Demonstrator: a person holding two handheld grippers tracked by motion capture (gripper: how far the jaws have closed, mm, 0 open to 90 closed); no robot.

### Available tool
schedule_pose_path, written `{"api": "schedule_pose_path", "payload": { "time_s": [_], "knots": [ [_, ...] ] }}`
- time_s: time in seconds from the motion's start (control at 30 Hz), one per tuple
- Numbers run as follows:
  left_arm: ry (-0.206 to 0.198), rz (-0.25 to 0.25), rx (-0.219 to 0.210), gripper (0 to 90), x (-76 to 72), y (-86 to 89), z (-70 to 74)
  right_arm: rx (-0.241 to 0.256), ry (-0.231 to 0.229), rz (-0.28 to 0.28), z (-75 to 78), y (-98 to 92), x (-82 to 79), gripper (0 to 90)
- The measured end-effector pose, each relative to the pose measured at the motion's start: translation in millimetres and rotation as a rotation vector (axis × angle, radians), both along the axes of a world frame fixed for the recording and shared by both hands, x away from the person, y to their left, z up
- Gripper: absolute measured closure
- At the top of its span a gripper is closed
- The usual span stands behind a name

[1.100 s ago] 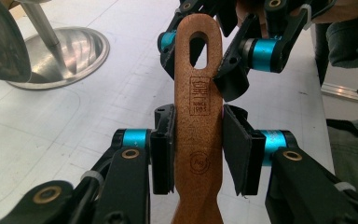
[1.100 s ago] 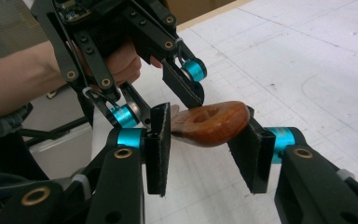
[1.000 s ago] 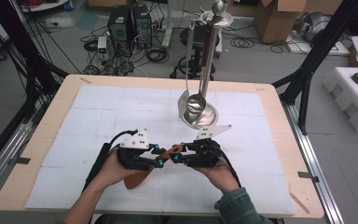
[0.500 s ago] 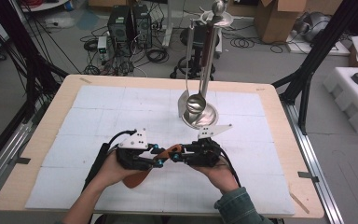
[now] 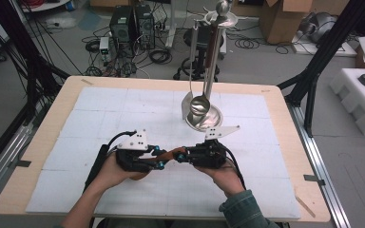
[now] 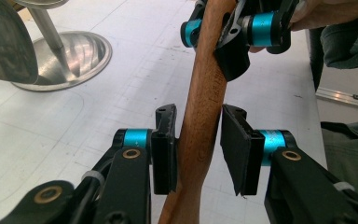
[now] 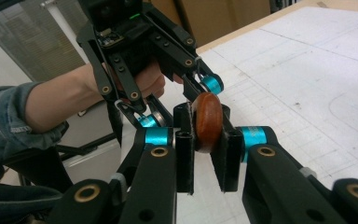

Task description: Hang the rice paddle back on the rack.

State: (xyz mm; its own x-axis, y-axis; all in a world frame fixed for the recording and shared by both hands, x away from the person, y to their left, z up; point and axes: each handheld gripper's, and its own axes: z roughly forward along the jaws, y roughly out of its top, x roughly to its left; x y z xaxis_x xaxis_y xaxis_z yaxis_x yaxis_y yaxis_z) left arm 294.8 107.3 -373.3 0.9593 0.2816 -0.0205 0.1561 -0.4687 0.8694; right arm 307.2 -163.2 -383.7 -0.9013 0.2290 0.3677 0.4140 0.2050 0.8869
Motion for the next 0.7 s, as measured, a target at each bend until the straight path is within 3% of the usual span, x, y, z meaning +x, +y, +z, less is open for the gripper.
{"api": "schedule_pose_path", "payload": {
  "time_s": [0.43, 0.7],
  "knots": [
    [0.035, -0.023, 0.013, 64.0, 1.8, 6.0, -2.1, 0.017, -0.023, -0.003, 5.3, -4.9, -0.7, 82.6],
    [0.055, -0.041, 0.022, 63.8, 3.0, 7.6, -3.7, 0.028, -0.056, 0.001, 19.1, -5.8, -0.1, 82.7]
  ]
}}
